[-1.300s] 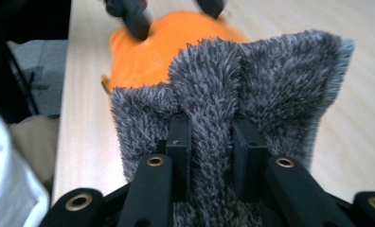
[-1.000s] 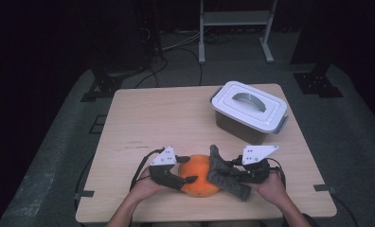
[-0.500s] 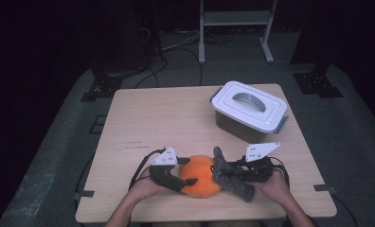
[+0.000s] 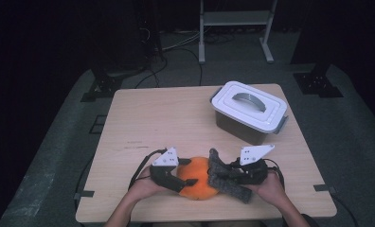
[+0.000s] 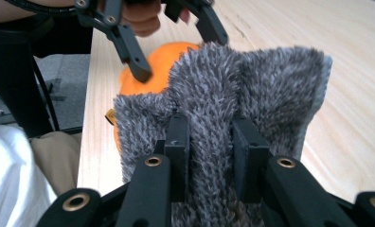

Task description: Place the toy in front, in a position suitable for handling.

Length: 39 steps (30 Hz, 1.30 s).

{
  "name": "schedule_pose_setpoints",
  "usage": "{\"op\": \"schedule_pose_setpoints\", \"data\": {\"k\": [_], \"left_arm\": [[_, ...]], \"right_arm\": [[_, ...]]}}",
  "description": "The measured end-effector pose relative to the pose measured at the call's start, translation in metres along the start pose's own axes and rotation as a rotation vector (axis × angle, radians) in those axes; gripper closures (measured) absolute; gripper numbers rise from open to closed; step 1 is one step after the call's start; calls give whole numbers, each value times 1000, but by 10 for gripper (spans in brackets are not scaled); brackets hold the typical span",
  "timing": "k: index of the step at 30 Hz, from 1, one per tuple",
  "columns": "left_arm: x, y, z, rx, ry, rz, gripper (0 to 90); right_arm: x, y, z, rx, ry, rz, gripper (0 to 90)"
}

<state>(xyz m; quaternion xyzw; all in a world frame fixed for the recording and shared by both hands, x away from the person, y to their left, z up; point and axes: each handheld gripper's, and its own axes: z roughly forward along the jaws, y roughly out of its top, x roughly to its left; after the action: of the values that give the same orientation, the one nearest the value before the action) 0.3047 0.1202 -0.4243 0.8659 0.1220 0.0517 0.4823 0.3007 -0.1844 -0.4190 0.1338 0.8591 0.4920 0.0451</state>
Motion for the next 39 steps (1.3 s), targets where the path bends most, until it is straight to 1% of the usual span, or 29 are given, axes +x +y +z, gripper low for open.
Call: {"op": "schedule_pose_setpoints", "data": {"k": [1,3,4,5,6,8,9,10,11,12,13,14,15,16,17,20,22,23,24,25,27,29,30,32,34,35,37,39], "left_arm": [[-1,0,-1,2,-4,3,284],[-2,2,0,7,-11,2,285],[-3,2,0,6,-15,5,285],[-3,2,0,9,-17,12,285],[-3,2,0,9,-23,18,285],[-2,2,-1,9,-27,17,285],[-2,3,-1,8,-26,16,279],[-2,3,-1,8,-17,23,263],[-2,4,-2,7,-9,28,230],[-1,5,-2,0,4,24,202],[-1,6,-2,-9,19,17,180],[0,7,-2,-14,34,-2,148],[2,7,-1,-10,39,-25,108],[4,7,0,-7,34,-44,86],[5,6,1,-2,27,-49,84],[7,2,8,17,-16,-95,74],[7,-1,10,21,-16,-99,78],[7,-1,9,20,-19,-96,117],[6,-1,8,22,-11,-81,160],[5,0,6,16,-2,-53,233],[-2,3,6,-4,28,34,306],[-9,6,7,-37,59,97,332],[-11,8,9,-48,79,119,339],[-13,10,12,-49,95,141,340],[-13,10,12,-48,90,140,339],[-12,9,11,-47,83,136,336],[-12,8,9,-35,56,133,318],[-11,6,7,-36,27,127,291]], "right_arm": [[-3,-2,-1,9,-1,14,703],[-9,-7,-3,41,-35,29,702],[-12,-10,-5,46,-43,46,702],[-13,-10,-7,40,-47,50,703],[-13,-9,-8,32,-49,50,703],[-10,-5,-9,-13,-38,47,703],[-9,-3,-8,-21,-31,40,703],[-7,-1,-6,-15,-28,33,702],[-5,-1,-2,4,-25,15,701],[-4,-1,-1,9,-23,5,701],[-3,-2,1,11,-18,0,702],[-2,-2,0,10,-13,-8,702],[-1,-2,0,12,-6,-16,703],[0,-3,-1,13,1,-19,705],[1,-4,-1,15,10,-26,705],[2,-6,-3,11,35,-31,704],[1,-3,-4,6,41,-24,708],[1,-2,-4,-1,39,-19,711],[-1,0,-5,-14,35,-16,714],[-2,2,-5,-30,28,-11,715],[-3,8,-5,-66,18,-6,716],[-4,12,-4,-78,7,-10,716],[-4,12,-4,-81,5,-12,716],[-3,12,-3,-65,-9,-11,716],[-5,8,-4,-56,-8,4,715],[-7,6,-5,-51,-5,13,715],[-9,0,-6,-23,-2,26,714],[-10,-7,-8,1,8,53,713]]}}
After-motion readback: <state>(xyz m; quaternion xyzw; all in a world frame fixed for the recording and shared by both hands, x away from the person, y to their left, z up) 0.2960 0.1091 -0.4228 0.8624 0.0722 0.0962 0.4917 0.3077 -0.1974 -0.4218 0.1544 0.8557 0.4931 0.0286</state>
